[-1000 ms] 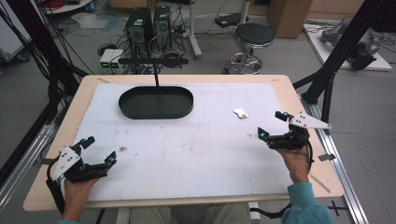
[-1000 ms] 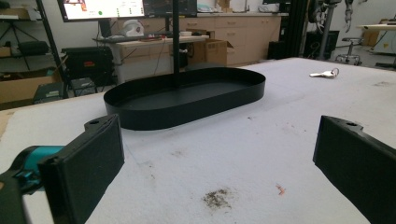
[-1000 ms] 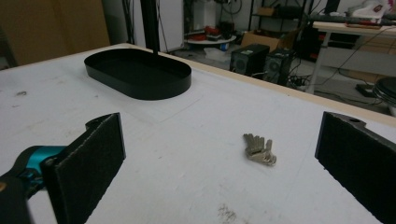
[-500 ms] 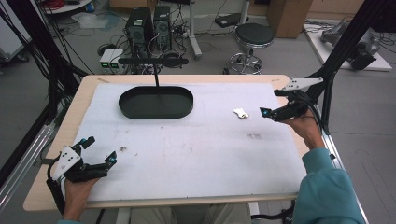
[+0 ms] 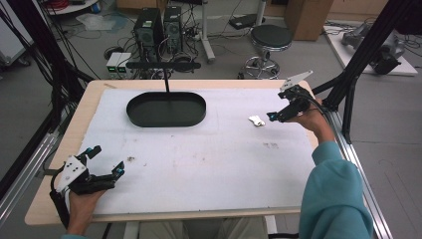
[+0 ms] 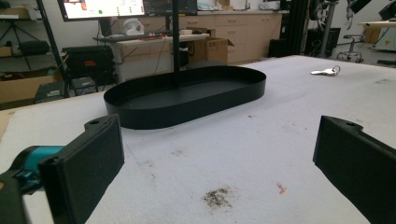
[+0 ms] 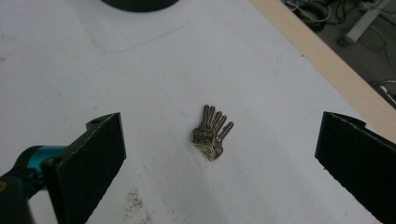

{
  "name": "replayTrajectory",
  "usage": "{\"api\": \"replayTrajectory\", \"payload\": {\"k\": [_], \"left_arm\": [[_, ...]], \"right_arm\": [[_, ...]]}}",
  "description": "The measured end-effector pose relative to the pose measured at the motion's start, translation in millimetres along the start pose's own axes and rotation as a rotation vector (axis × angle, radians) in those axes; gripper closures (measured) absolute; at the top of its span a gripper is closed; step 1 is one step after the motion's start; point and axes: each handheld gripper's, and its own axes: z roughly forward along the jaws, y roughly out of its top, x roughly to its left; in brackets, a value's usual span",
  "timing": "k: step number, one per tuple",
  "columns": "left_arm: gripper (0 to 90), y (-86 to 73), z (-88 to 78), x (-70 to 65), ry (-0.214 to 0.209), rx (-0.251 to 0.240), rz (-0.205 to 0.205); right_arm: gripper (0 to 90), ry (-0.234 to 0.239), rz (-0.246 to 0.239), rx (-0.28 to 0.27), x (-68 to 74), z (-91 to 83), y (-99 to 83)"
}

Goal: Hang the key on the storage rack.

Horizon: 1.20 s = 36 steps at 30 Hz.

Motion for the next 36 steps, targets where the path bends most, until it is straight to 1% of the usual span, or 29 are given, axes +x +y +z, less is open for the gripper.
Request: {"api": "replayTrajectory", "payload": {"k": [1, 2, 3, 5, 6, 8, 10, 11, 14, 16, 18, 19, 20, 23, 24, 26, 27, 28, 29, 30, 31, 33, 34, 36], "left_arm": [[2.3, 0.0, -0.1, -0.2, -0.001, 0.0, 0.0], [2.3, -0.1, -0.1, -0.6, 0.001, -0.002, 0.001], [2.3, -0.1, -0.1, -0.8, 0.002, -0.001, 0.003], [2.3, 0.0, 0.0, -0.7, 0.0, 0.0, 0.005], [2.3, 0.0, -0.1, -0.6, 0.0, 0.0, 0.004], [2.3, 0.0, -0.1, -0.6, 0.0, 0.0, 0.003], [2.3, 0.0, -0.1, -0.6, 0.0, 0.001, 0.003], [2.3, 0.0, -0.1, -0.6, 0.0, 0.001, 0.003], [2.3, 0.0, 0.0, -0.5, 0.0, 0.001, 0.005], [2.3, 0.0, -0.1, -0.5, -0.001, 0.003, 0.007], [2.3, 0.0, -0.1, -0.6, -0.001, 0.002, 0.007], [2.3, 0.0, 0.0, -0.7, 0.0, 0.002, 0.008], [2.3, 0.0, 0.0, -0.7, 0.0, 0.002, 0.008], [2.3, 0.0, 0.1, -1.0, 0.0, 0.0, 0.007], [2.3, 0.0, 0.1, -0.9, 0.0, 0.0, 0.008], [2.3, 0.0, 0.0, -0.9, 0.0, 0.0, 0.009], [2.3, 0.0, 0.0, -1.0, 0.0, 0.0, 0.008], [2.3, -0.1, 0.0, -1.0, 0.0, -0.001, 0.008], [2.3, 0.0, 0.0, -0.8, 0.0, 0.0, 0.009], [2.3, 0.0, 0.0, -0.9, -0.001, 0.0, 0.007], [2.3, 0.0, 0.0, -0.9, -0.001, 0.0, 0.008], [2.3, 0.0, 0.0, -0.9, -0.001, 0.0, 0.007], [2.3, 0.0, 0.0, -0.9, 0.0, 0.0, 0.008], [2.3, 0.0, 0.1, -0.9, 0.0, 0.0, 0.008]], "right_arm": [[0.8, 0.007, -0.018, 0.024, 0.1, 7.7, 0.7], [0.8, 0.006, -0.029, 0.029, -0.3, 10.5, 0.7], [0.8, 0.008, -0.036, 0.048, -0.5, 14.8, 0.4], [0.8, 0.013, -0.032, 0.084, -1.0, 20.8, -1.1], [0.8, 0.013, -0.039, 0.092, -2.8, 22.9, -1.7], [0.8, 0.027, -0.021, 0.108, -5.1, 27.9, -4.2], [0.8, 0.028, -0.023, 0.111, -6.3, 29.4, -5.1], [0.8, 0.037, -0.009, 0.124, -7.1, 31.5, -6.3], [4.2, 0.051, -0.017, 0.151, -9.2, 38.7, -8.5], [4.2, 0.056, -0.014, 0.174, -8.8, 42.6, -9.2], [4.3, 0.058, -0.018, 0.179, -8.9, 44.7, -9.8], [4.7, 0.067, -0.023, 0.2, -8.9, 48.9, -10.5], [4.7, 0.067, -0.023, 0.2, -8.9, 48.9, -10.5], [6.2, 0.078, -0.024, 0.231, -8.1, 56.0, -11.0], [6.5, 0.079, -0.024, 0.235, -8.4, 57.2, -11.2], [8.0, 0.086, -0.019, 0.252, -9.2, 60.1, -11.6], [11.4, 0.083, -0.02, 0.256, -9.6, 61.3, -12.0], [17.2, 0.094, -0.016, 0.266, -9.9, 61.7, -12.2], [18.3, 0.112, -0.02, 0.265, -10.5, 63.2, -12.9], [18.3, 0.112, -0.02, 0.265, -10.5, 63.2, -12.9], [18.5, 0.109, -0.015, 0.286, -10.5, 65.7, -13.3], [18.8, 0.111, -0.019, 0.28, -11.1, 67.8, -13.8], [22.0, 0.11, -0.021, 0.296, -11.8, 70.1, -14.2], [25.8, 0.115, -0.028, 0.307, -12.5, 71.9, -14.3]]}}
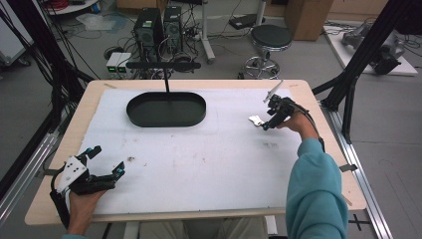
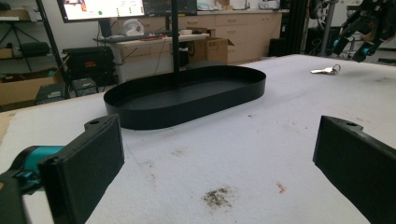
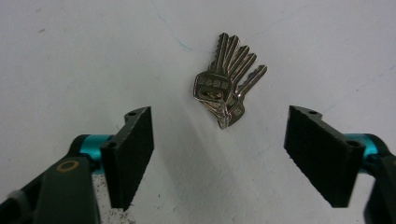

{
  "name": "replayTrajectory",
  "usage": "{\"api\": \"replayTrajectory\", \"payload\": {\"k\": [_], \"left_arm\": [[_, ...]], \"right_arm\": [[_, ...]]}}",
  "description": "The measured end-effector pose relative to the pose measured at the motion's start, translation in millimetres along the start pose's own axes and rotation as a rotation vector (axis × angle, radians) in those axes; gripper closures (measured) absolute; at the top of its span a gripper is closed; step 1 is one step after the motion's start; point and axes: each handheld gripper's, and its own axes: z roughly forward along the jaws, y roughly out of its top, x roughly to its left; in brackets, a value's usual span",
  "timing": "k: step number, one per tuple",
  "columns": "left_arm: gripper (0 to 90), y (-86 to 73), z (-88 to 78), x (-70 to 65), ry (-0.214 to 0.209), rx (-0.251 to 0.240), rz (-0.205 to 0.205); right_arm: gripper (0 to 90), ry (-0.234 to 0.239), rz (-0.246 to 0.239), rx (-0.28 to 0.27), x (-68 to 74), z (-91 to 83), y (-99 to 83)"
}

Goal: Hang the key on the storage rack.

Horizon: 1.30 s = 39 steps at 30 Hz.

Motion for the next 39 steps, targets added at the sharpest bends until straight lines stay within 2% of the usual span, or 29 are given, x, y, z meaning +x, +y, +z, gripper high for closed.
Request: {"api": "replayTrajectory", "payload": {"k": [2, 3, 4, 5, 6, 7, 17, 18, 20, 27, 30, 32, 35, 39], "left_arm": [[2.3, 0.0, -0.1, 0.1, 0.0, 0.001, 0.001], [2.3, 0.0, 0.0, 0.0, 0.0, 0.0, -0.002], [2.3, 0.0, 0.0, 0.0, 0.0, 0.0, -0.001], [2.3, 0.0, -0.1, 0.1, 0.0, 0.001, 0.001], [2.3, 0.0, 0.0, 0.0, 0.0, 0.0, -0.001], [2.3, 0.0, 0.0, 0.0, 0.0, 0.0, -0.001], [2.3, 0.0, -0.1, 0.3, -0.001, 0.003, 0.0], [2.3, 0.0, -0.1, 0.4, -0.002, 0.003, 0.0], [2.3, 0.0, -0.1, 0.4, -0.002, 0.003, 0.0], [2.3, 0.0, -0.1, 0.5, -0.003, 0.003, 0.0], [2.3, 0.0, -0.2, 0.4, -0.003, 0.003, 0.0], [2.3, 0.0, -0.1, 0.3, -0.003, 0.002, -0.001], [2.3, 0.0, -0.1, 0.3, -0.003, 0.002, -0.001], [2.3, 0.0, -0.2, 0.4, -0.002, 0.003, 0.0]], "right_arm": [[27.0, -0.004, 0.003, 0.005, 0.1, 1.1, 0.1], [32.0, 0.0, -0.003, 0.009, -1.0, 3.0, 0.5], [32.0, 0.0, -0.003, 0.009, -1.0, 3.0, 0.5], [36.1, -0.004, -0.013, 0.012, -2.0, 5.1, 1.0], [37.9, -0.006, 0.004, 0.027, -1.0, 5.4, 1.4], [40.1, -0.006, -0.017, 0.024, -2.8, 6.9, 1.8], [57.6, -0.01, -0.024, 0.062, -2.4, 12.5, 4.5], [61.1, -0.009, -0.035, 0.05, -3.3, 13.4, 4.9], [64.7, -0.009, -0.036, 0.059, -2.5, 13.7, 5.1], [72.2, -0.019, -0.057, 0.07, -2.6, 16.4, 6.4], [74.2, -0.017, -0.042, 0.083, -0.6, 16.2, 7.1], [77.0, -0.018, -0.064, 0.089, -0.5, 17.6, 8.2], [79.7, -0.027, -0.073, 0.087, -0.6, 16.9, 9.0], [80.4, -0.025, -0.071, 0.104, 0.2, 17.5, 9.4]]}}
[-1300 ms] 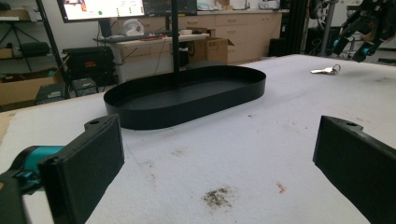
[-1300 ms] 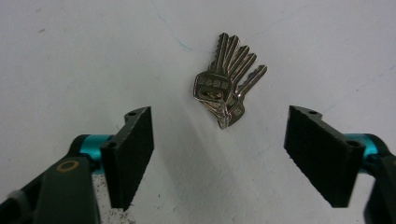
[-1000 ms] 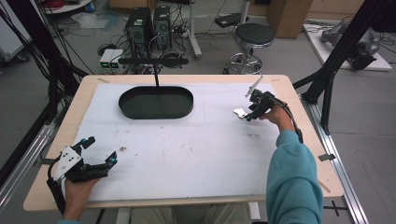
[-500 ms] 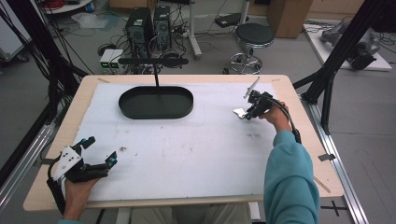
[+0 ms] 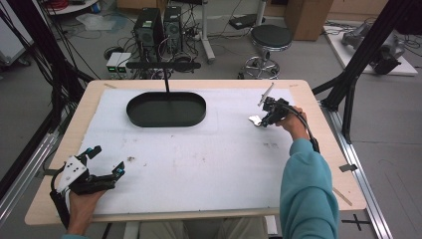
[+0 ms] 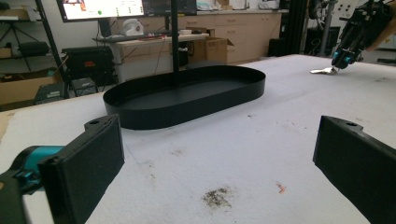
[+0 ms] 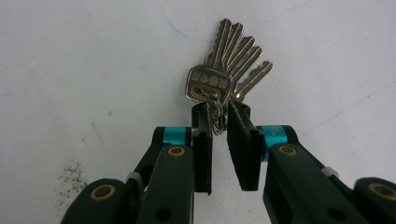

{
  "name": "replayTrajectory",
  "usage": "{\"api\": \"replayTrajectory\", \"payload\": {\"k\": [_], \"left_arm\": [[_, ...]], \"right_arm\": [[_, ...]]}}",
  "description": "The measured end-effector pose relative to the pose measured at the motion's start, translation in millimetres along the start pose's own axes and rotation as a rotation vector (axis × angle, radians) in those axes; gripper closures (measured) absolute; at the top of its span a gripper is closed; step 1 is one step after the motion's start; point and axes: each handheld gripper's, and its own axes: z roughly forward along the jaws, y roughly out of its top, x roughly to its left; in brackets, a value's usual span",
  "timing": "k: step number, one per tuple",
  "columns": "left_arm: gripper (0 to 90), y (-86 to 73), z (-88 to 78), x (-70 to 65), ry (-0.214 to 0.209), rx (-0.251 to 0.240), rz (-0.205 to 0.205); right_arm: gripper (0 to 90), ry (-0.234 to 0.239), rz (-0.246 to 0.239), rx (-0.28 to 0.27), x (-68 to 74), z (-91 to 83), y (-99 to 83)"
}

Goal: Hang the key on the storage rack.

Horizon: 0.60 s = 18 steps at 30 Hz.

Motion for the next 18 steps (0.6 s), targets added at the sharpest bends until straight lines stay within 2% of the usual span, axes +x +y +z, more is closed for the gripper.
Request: {"api": "replayTrajectory", "payload": {"k": [2, 11, 18], "left_arm": [[2.3, 0.0, 0.0, -0.1, 0.0, 0.0, -0.001], [2.3, 0.0, 0.2, 0.2, -0.001, 0.0, -0.002], [2.3, 0.0, 0.1, 0.2, 0.0, 0.001, -0.003]], "right_arm": [[83.8, -0.008, -0.008, 0.001, 0.0, -0.2, 0.2], [87.3, -0.014, -0.028, 0.015, 0.7, 0.3, 0.7], [88.3, -0.026, -0.009, 0.015, 3.6, -2.8, 2.8]]}}
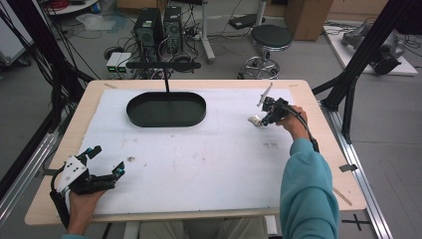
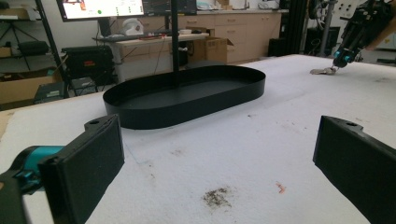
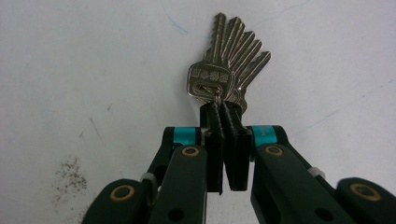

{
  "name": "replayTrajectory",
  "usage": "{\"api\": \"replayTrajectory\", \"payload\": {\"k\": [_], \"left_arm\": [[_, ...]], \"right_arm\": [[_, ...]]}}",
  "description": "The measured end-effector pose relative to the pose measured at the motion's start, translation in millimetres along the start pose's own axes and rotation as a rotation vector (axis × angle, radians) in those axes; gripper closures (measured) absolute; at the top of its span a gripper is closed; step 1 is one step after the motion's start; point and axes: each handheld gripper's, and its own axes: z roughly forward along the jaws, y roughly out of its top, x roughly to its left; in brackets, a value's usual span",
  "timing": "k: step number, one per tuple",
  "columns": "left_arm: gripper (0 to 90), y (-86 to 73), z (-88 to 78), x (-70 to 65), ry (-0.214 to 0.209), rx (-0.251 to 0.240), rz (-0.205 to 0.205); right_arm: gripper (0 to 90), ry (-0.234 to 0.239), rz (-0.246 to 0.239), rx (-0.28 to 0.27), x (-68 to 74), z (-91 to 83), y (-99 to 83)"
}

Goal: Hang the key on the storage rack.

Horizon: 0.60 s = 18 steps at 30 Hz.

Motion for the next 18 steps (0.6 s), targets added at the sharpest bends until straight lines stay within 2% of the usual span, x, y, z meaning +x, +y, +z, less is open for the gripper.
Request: {"api": "replayTrajectory", "payload": {"k": [4, 5, 9, 13, 14, 18], "left_arm": [[2.3, 0.0, 0.0, 0.1, 0.0, 0.0, -0.001], [2.3, 0.0, 0.1, 0.0, 0.0, -0.001, -0.002], [2.3, 0.0, 0.0, 0.9, 0.0, -0.002, -0.011], [2.3, -0.1, -0.4, 1.6, -0.002, -0.005, -0.019], [2.3, 0.0, -0.3, 1.8, -0.001, -0.006, -0.019], [2.3, 0.2, -0.6, 4.1, 0.0, -0.007, -0.043]], "right_arm": [[88.5, 0.007, 0.004, -0.014, -0.6, -2.2, -0.6], [88.6, 0.009, 0.027, -0.029, -0.4, -4.7, -1.1], [88.8, 0.025, 0.062, -0.07, 2.0, -12.1, -1.3], [88.8, 0.025, 0.04, -0.089, 9.1, -20.9, 1.2], [88.8, 0.027, 0.029, -0.116, 13.9, -28.0, 2.7], [88.8, 0.034, 0.041, -0.19, 24.0, -46.8, 4.2]]}}
